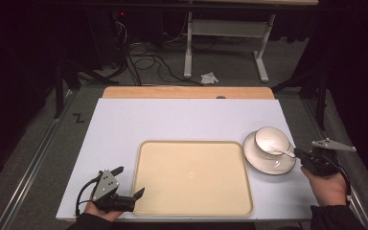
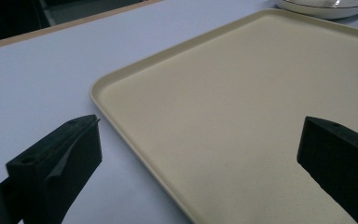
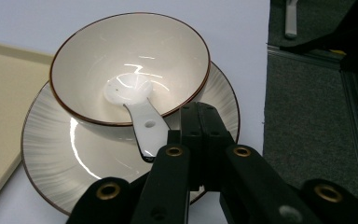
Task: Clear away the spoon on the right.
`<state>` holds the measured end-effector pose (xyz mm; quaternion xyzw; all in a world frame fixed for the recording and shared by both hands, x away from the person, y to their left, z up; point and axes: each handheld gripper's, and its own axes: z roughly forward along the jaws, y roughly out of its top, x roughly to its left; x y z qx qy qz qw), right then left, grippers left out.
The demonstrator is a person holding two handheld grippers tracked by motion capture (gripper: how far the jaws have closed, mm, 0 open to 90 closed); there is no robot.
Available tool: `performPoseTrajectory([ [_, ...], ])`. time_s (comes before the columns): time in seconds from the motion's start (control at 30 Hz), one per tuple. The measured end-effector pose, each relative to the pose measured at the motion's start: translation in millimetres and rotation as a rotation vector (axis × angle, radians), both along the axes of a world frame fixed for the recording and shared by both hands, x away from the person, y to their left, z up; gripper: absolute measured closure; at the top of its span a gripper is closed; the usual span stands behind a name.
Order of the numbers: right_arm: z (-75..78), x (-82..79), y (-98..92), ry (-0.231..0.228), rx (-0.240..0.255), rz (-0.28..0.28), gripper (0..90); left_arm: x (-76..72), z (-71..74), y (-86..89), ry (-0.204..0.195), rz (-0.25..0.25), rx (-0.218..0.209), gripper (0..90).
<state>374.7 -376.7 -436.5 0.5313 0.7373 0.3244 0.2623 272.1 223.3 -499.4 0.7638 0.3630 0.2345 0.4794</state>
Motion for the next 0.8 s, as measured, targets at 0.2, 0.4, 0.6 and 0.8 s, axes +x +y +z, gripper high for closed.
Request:
performPoseTrajectory([
  [0.2,-1.1,-7.9,5.9,-0.01,0.013,0.014,90.0,-0.2,0.1,0.0,-0.002,0.001,0.0,0.4],
  [0.4,-2.3,-17.8,18.9,-0.034,0.019,0.043,90.0,-0.3,0.2,-0.2,-0.002,0.0,0.0,0.4],
  [0.6,-4.2,-22.9,31.2,-0.052,0.011,0.078,90.0,-0.3,0.1,-0.3,-0.004,0.001,0.0,0.4],
  [0.8,-5.7,-24.9,40.1,-0.057,0.021,0.094,90.0,-0.2,0.0,-0.3,-0.004,0.0,0.0,0.4],
])
